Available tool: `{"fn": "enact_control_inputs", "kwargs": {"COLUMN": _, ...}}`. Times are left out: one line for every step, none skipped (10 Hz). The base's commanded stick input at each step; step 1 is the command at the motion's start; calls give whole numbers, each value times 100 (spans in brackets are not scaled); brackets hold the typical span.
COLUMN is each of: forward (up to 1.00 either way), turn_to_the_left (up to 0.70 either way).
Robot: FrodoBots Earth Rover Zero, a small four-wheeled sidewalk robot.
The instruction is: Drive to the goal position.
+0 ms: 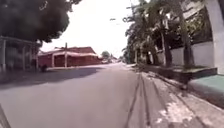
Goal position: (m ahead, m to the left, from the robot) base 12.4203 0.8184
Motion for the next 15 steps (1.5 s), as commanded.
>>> {"fn": "enact_control_inputs", "kwargs": {"forward": 100, "turn_to_the_left": 0}}
{"fn": "enact_control_inputs", "kwargs": {"forward": 100, "turn_to_the_left": 0}}
{"fn": "enact_control_inputs", "kwargs": {"forward": 100, "turn_to_the_left": 0}}
{"fn": "enact_control_inputs", "kwargs": {"forward": 100, "turn_to_the_left": 0}}
{"fn": "enact_control_inputs", "kwargs": {"forward": 100, "turn_to_the_left": 0}}
{"fn": "enact_control_inputs", "kwargs": {"forward": 100, "turn_to_the_left": 0}}
{"fn": "enact_control_inputs", "kwargs": {"forward": 100, "turn_to_the_left": 0}}
{"fn": "enact_control_inputs", "kwargs": {"forward": 100, "turn_to_the_left": 0}}
{"fn": "enact_control_inputs", "kwargs": {"forward": 100, "turn_to_the_left": 0}}
{"fn": "enact_control_inputs", "kwargs": {"forward": 100, "turn_to_the_left": 0}}
{"fn": "enact_control_inputs", "kwargs": {"forward": 100, "turn_to_the_left": 0}}
{"fn": "enact_control_inputs", "kwargs": {"forward": 100, "turn_to_the_left": 0}}
{"fn": "enact_control_inputs", "kwargs": {"forward": 100, "turn_to_the_left": 0}}
{"fn": "enact_control_inputs", "kwargs": {"forward": 100, "turn_to_the_left": 0}}
{"fn": "enact_control_inputs", "kwargs": {"forward": 100, "turn_to_the_left": 0}}
